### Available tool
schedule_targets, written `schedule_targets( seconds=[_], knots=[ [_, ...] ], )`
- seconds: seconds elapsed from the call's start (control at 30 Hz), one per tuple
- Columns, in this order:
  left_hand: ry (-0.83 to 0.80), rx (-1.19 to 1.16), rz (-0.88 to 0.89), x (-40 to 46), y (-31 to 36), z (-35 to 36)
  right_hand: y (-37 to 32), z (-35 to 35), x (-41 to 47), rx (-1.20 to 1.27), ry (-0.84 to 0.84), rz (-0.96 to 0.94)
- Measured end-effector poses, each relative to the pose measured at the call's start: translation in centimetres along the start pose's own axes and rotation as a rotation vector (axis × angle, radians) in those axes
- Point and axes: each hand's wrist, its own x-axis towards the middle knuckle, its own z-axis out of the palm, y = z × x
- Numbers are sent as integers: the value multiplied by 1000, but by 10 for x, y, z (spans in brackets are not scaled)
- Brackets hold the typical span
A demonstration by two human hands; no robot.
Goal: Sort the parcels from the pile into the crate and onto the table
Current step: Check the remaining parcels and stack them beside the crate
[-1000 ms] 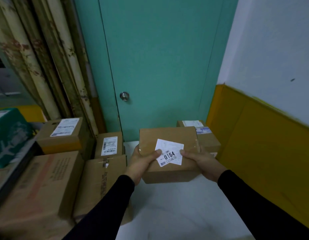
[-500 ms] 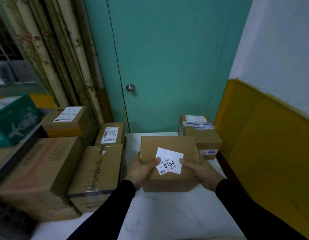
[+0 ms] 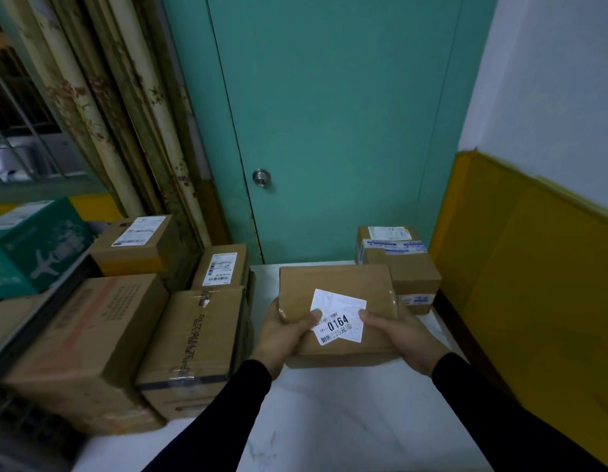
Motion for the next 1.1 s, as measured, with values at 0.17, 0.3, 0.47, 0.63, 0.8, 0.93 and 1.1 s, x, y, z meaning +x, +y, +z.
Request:
schedule_targets(
  seconds=[0.17, 0.3, 0.47, 0.63, 0.8, 0.93, 1.1],
  knots=[
    [-41, -90, -89, -6, 22, -17, -7, 2, -6, 48, -48, -63],
    [-71, -310, -161, -2, 36, -30, -4, 7, -3, 266, -20, 11],
    [-118, -198, -309, -6, 31, -46, 0, 7, -2, 267, -15, 153],
    [-180, -197, -308, -7, 12, -58, 6, 11, -8, 207, -152, 237],
    [-117, -59, -171, -6, 2, -56, 13, 25, -6, 53, -152, 170],
    [-109, 65, -66, -4, 0, -55, 10, 27, -3, 25, -147, 141],
    [-143, 10, -11, -3, -5, -52, 12, 28, -4, 19, -129, 139]
  ],
)
